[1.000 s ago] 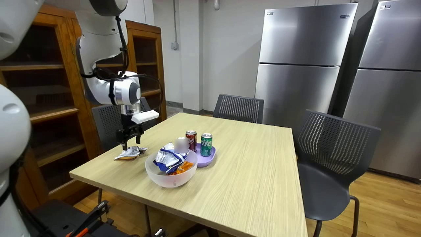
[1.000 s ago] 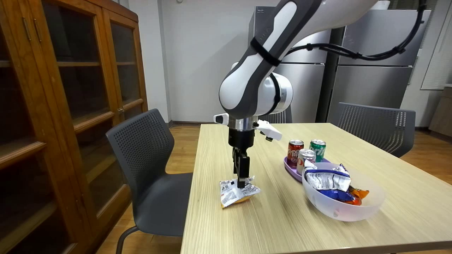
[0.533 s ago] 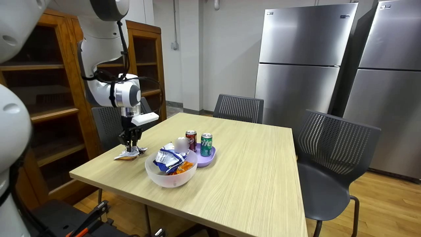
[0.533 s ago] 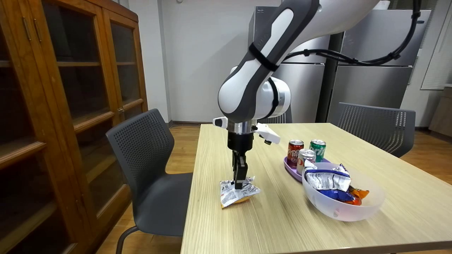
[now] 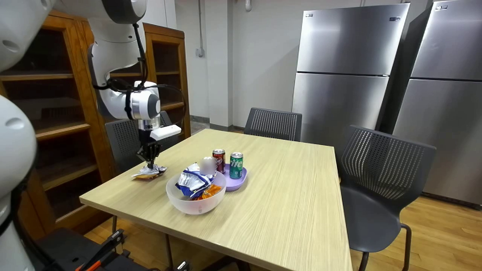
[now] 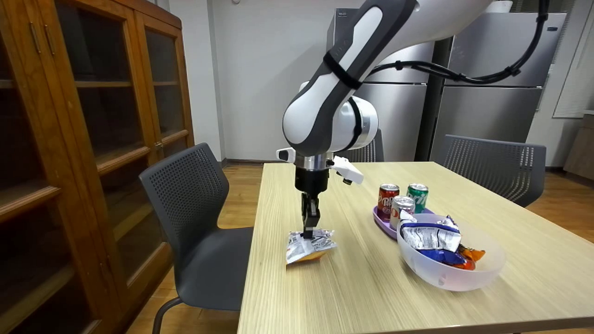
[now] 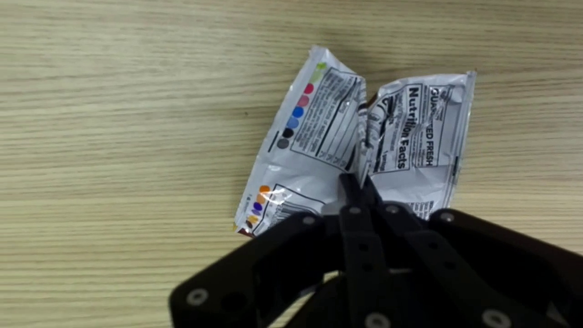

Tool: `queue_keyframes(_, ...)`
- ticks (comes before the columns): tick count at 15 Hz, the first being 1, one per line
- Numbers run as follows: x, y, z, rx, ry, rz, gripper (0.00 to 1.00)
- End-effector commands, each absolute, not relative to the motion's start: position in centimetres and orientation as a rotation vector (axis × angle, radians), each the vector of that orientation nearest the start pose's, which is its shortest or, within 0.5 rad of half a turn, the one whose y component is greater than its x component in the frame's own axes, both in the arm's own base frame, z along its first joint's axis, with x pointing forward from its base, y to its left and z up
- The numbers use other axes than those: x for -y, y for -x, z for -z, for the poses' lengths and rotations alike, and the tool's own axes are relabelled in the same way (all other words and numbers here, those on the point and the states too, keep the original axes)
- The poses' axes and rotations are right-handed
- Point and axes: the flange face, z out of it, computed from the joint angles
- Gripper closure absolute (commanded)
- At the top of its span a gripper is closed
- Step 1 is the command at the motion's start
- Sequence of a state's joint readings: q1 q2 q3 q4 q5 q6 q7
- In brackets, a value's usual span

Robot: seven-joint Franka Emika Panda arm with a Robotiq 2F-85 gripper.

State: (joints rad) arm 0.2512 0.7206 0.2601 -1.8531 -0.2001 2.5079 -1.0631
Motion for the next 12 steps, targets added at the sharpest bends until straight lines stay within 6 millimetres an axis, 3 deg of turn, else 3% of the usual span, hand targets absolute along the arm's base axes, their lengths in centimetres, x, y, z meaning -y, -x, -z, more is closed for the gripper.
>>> queue_keyframes(1, -31.4, -55.8, -16.7, -2.337, -2.107, -0.027, 1.0)
queue_keyframes(6, -30.9, -55.8, -20.7, -2.298, -2.098, -0.101, 1.0)
queue_keyframes(12, -28.8, -54.1, -25.2, -2.201, -2.145, -0.207, 1.0)
